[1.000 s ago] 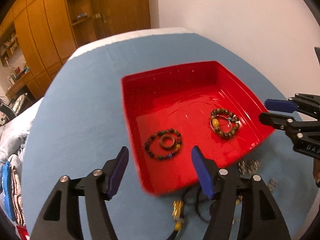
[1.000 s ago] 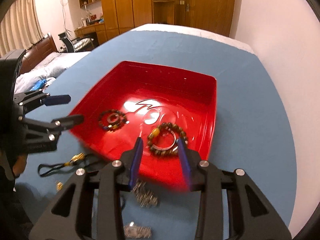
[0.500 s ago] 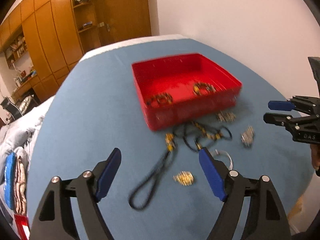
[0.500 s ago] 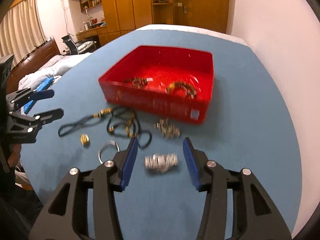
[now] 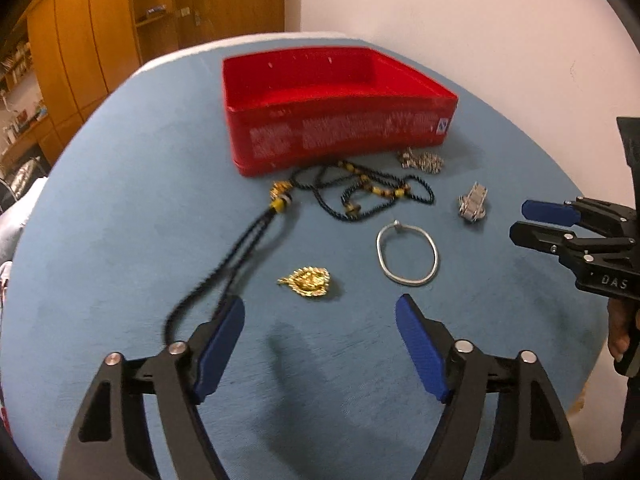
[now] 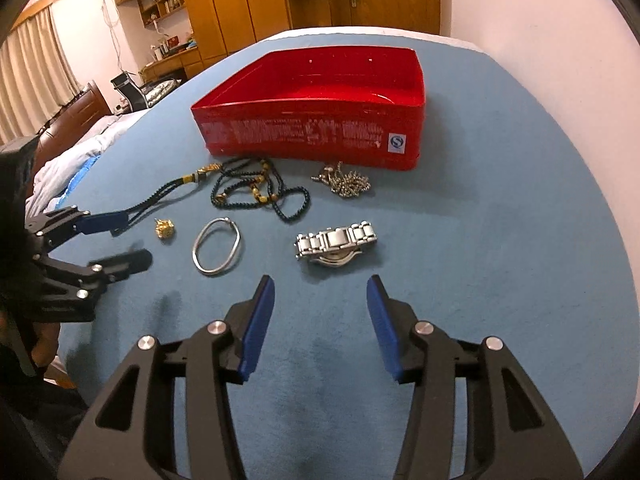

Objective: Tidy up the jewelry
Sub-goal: 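Withdraw both tools toward the gold pendant and silver watch, then grasp the gold pendant with the left tool while the right tool grasps the silver watch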

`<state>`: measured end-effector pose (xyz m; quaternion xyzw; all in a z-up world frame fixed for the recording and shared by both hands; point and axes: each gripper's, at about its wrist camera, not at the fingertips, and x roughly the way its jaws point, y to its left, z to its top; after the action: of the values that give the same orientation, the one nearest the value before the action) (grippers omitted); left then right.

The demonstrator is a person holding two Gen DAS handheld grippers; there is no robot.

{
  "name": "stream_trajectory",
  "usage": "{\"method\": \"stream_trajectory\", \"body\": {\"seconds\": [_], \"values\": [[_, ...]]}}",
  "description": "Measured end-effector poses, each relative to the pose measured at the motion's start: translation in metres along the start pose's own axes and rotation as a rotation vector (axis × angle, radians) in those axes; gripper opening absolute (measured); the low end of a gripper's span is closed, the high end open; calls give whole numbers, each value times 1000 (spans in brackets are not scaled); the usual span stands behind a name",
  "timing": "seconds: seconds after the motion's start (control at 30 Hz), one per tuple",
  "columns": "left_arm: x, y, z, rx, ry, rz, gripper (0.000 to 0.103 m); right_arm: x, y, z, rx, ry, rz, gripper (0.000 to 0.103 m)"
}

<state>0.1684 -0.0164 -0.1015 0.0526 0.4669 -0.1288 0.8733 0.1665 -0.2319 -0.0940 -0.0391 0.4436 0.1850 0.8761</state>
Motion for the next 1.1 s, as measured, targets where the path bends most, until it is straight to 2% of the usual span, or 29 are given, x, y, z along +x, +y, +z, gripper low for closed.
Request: {"method": "stream_trajectory", "body": {"seconds": [0.07,0.3,0.43,0.5,0.57,0.67,0.77,0.83,1.1], "values": [[8,0,-1,2,19,0,66,4,0,-1,-1,4,-8,48],[19,0,1,29,9,35,66,23,-3,-2,17,25,5,48],[22,2,4,27,-1,44,66,32,1,3,10,23,-7,54],[23,2,6,28,-5,51,61,35,3,7,4,19,-16,56],[23,4,7,20,-9,43,46,40,4,9,-1,19,-21,56],[23,8,8,11,-9,31,31,46,4,13,-12,18,-30,55],[22,13,7,5,-12,16,30,48,2,16,-20,19,-33,46],[21,12,6,10,-14,16,30,47,-4,17,-15,19,-24,35],[17,10,7,0,-12,5,30,42,-8,15,-21,18,1,33]]}}
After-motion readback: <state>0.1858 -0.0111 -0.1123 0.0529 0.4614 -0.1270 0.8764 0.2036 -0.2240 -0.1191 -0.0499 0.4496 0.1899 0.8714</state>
